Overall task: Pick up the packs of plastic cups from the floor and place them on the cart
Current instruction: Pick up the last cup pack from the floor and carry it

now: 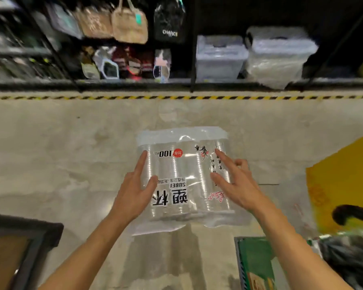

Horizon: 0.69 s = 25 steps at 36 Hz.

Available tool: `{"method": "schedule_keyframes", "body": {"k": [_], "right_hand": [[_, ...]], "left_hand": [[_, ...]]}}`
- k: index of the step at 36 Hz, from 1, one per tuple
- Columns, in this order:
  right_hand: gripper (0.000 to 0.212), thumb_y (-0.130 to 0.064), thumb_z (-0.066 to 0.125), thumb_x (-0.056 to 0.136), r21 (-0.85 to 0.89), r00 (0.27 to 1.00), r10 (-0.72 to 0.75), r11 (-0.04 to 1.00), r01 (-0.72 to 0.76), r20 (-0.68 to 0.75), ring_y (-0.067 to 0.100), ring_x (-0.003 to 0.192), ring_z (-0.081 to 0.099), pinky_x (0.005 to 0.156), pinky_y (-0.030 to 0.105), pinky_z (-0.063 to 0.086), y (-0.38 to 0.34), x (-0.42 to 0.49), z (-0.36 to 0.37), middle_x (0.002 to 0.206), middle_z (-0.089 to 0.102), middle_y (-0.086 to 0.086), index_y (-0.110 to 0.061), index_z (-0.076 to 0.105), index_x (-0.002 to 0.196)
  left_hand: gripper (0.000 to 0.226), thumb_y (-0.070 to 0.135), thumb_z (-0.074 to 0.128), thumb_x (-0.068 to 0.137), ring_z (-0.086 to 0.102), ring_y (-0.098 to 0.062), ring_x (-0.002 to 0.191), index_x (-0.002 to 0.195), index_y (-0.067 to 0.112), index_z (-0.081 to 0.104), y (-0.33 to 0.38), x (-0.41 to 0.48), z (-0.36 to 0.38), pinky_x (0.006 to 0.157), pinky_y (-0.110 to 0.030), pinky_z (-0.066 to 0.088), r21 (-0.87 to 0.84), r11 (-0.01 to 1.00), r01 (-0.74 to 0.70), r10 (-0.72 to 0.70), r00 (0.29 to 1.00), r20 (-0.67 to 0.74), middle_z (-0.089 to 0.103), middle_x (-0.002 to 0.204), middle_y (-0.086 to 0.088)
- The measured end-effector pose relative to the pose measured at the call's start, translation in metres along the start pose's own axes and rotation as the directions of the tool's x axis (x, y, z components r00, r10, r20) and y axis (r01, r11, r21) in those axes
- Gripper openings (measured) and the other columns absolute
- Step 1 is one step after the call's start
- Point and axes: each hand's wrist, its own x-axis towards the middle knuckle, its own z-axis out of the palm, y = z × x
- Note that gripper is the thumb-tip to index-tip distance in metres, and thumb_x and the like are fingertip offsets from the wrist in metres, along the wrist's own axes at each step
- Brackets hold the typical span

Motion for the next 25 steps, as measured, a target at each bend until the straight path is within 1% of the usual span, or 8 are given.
{"method": "schedule_keyframes", "body": {"k": [3,8,10,12,16,18,21,25], "right_hand": [[0.062,-0.064,0.053,0.091,-0.012,0.998,-0.058,0.998,0.058,-0.002,0.006,0.082,0.059,0.091,0.029,0.037,-0.073,-0.006,-0.053,0.130,0.031,-0.001,-0.067,0.019,0.144],[0.063,-0.066,0.051,0.091,-0.013,0.993,-0.119,0.993,0.119,-0.008,0.013,0.105,0.054,0.103,0.036,0.038,-0.173,-0.018,-0.114,0.137,0.035,0.003,-0.067,0.018,0.145],[0.065,-0.069,0.051,0.089,-0.015,0.987,-0.159,0.987,0.159,-0.016,0.022,0.126,0.047,0.110,0.042,0.036,-0.204,-0.019,-0.128,0.148,0.038,0.004,-0.067,0.017,0.145],[0.067,-0.068,0.052,0.089,-0.017,0.980,-0.197,0.980,0.197,-0.008,0.024,0.141,0.038,0.116,0.046,0.032,-0.233,-0.019,-0.138,0.157,0.036,0.002,-0.063,0.018,0.147],[0.068,-0.065,0.056,0.089,-0.003,0.976,-0.220,0.976,0.220,0.009,0.026,0.133,0.049,0.112,0.046,0.039,-0.287,-0.022,-0.154,0.157,0.039,0.002,-0.058,0.023,0.148],[0.067,-0.065,0.055,0.089,0.016,0.966,-0.258,0.966,0.257,0.037,0.024,0.132,0.051,0.111,0.046,0.040,-0.310,-0.026,-0.161,0.155,0.042,0.003,-0.059,0.024,0.147],[0.065,-0.061,0.056,0.091,0.057,0.945,-0.319,0.947,0.315,0.076,0.022,0.132,0.049,0.110,0.044,0.039,-0.338,-0.031,-0.167,0.160,0.033,0.001,-0.058,0.025,0.148],[0.064,-0.055,0.056,0.095,0.050,0.902,-0.406,0.914,0.403,0.149,0.016,0.123,0.051,0.101,0.034,0.041,-0.370,-0.028,-0.161,0.159,0.034,-0.001,-0.052,0.025,0.151]], "left_hand": [[0.066,0.043,0.048,0.099,0.051,-0.014,0.105,0.150,0.054,0.008,0.057,-0.019,-0.074,0.080,-0.026,0.038,-0.007,1.000,-0.017,0.017,0.999,-0.030,0.050,0.117,0.008],[0.066,0.049,0.049,0.097,0.056,-0.022,0.119,0.151,0.052,0.011,0.123,-0.046,-0.177,0.088,-0.031,0.042,-0.025,0.999,-0.030,0.027,0.995,-0.093,0.054,0.141,-0.004],[0.066,0.054,0.050,0.094,0.054,-0.021,0.121,0.148,0.058,0.012,0.140,-0.055,-0.210,0.092,-0.039,0.051,-0.064,0.998,-0.013,0.006,0.994,-0.112,0.046,0.148,0.005],[0.066,0.055,0.052,0.093,0.051,-0.016,0.114,0.146,0.062,0.014,0.153,-0.067,-0.239,0.083,-0.043,0.058,-0.114,0.993,0.009,-0.024,0.992,-0.126,0.040,0.147,0.012],[0.065,0.056,0.055,0.092,0.053,-0.020,0.117,0.143,0.065,0.017,0.168,-0.087,-0.287,0.082,-0.049,0.059,-0.214,0.977,0.011,-0.044,0.988,-0.151,0.037,0.149,0.015],[0.064,0.055,0.054,0.093,0.061,-0.019,0.109,0.143,0.064,0.016,0.170,-0.098,-0.305,0.080,-0.051,0.059,-0.235,0.972,0.020,-0.062,0.983,-0.172,0.047,0.140,0.013],[0.064,0.053,0.050,0.095,0.064,-0.017,0.100,0.146,0.060,0.013,0.171,-0.114,-0.325,0.078,-0.049,0.059,-0.256,0.966,0.040,-0.092,0.976,-0.196,0.051,0.131,0.011],[0.064,0.052,0.051,0.096,0.065,-0.011,0.094,0.147,0.059,0.014,0.165,-0.133,-0.345,0.075,-0.046,0.060,-0.303,0.950,0.080,-0.162,0.954,-0.254,0.056,0.110,0.023]]}}
